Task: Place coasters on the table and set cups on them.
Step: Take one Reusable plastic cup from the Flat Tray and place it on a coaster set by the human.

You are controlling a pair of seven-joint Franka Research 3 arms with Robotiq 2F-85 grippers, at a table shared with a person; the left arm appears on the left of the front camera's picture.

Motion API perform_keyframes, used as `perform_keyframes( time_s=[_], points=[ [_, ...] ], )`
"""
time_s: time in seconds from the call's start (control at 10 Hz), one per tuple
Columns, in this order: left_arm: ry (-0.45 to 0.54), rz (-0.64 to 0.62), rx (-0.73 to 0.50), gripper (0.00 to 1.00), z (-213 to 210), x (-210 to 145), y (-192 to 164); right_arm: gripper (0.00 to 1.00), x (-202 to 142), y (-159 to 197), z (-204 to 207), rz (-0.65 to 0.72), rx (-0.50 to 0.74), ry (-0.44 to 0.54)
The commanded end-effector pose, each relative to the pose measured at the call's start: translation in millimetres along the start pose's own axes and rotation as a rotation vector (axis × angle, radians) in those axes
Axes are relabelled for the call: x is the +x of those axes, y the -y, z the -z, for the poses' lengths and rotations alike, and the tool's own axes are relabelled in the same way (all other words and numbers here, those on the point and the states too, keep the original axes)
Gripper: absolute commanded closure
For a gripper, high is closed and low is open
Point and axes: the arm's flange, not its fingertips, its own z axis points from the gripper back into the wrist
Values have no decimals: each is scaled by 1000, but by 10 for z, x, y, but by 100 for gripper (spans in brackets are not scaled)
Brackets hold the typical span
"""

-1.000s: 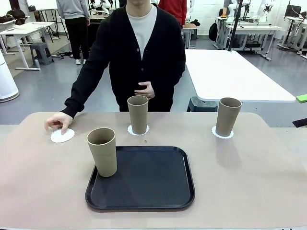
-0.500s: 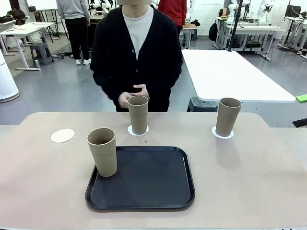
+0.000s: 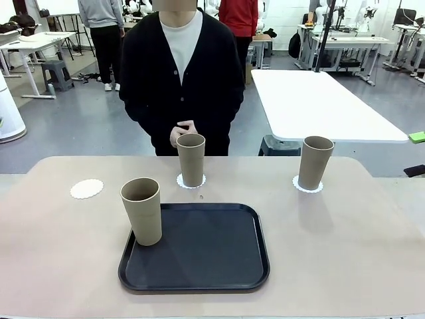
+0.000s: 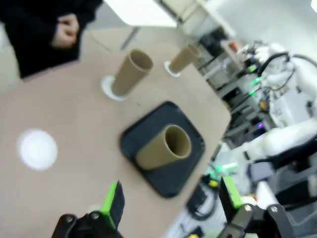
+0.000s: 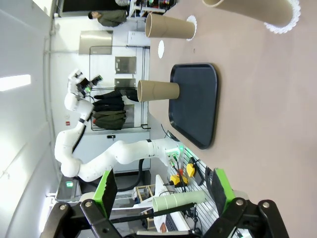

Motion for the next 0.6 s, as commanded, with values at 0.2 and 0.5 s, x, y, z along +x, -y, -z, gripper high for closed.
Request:
perform_keyframes(
  time_s=[0.2, 0.5],
  points=[
    [-155, 449, 218, 0, 378, 183, 110, 0, 13, -3, -3, -8, -1, -1],
    [-275, 621, 238, 0, 677, -28, 320, 0, 13, -3, -3, -8, -1, -1]
  ],
)
